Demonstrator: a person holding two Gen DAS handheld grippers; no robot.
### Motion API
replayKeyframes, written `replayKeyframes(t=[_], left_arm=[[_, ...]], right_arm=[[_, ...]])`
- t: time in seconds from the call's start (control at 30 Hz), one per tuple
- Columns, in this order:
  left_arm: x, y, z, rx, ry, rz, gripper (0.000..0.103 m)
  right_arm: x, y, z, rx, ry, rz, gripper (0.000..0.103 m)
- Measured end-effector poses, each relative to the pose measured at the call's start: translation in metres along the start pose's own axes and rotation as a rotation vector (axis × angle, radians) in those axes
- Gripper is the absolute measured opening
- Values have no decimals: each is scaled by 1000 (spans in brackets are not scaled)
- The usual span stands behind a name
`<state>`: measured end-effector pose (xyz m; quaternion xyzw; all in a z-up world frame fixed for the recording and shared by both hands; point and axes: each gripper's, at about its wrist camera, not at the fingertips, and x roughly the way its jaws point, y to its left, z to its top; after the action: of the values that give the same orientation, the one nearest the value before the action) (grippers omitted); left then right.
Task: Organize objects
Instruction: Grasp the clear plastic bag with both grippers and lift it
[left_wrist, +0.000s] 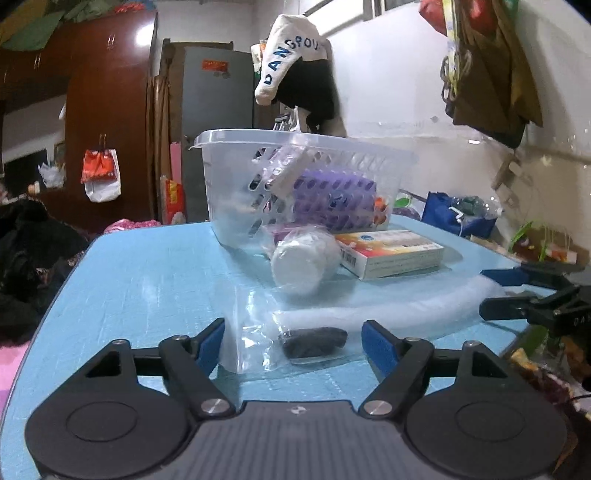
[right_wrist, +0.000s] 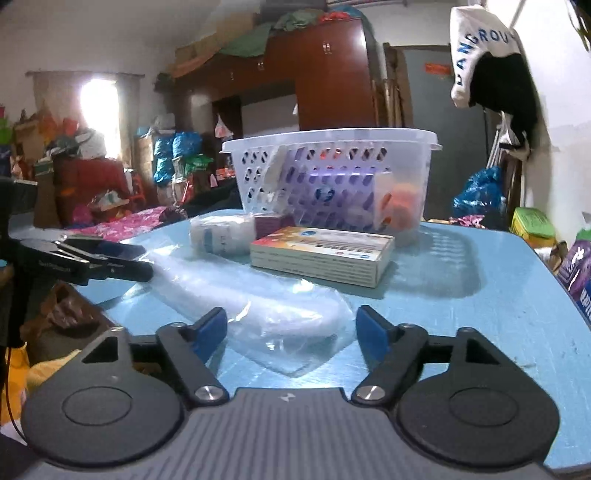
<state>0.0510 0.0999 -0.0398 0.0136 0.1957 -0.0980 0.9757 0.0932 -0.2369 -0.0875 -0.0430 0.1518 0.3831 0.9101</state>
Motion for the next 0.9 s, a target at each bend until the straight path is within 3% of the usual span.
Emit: replayKeyframes(t=[0.1,0.3,0.37,0.53,0.9], left_arm=[[-1,-2,0,0,-10,-6,54],[-3,-3,-1,-7,-29,-19,38],[-3,-3,-2,-14,-32,-32,24],[-5,-6,-3,2,-48,-42,21],[-31,-18,5,33,-170,-78,19]], right_arm=[[-1,0,-1,-11,-6,5,58],[-4,-4,0,-11,-8,18,40],[-4,-4,1,-11,-6,28,28],[-6,-3,1,-15,-10,31,21],[-29,4,14,-66,-98,-3,18]])
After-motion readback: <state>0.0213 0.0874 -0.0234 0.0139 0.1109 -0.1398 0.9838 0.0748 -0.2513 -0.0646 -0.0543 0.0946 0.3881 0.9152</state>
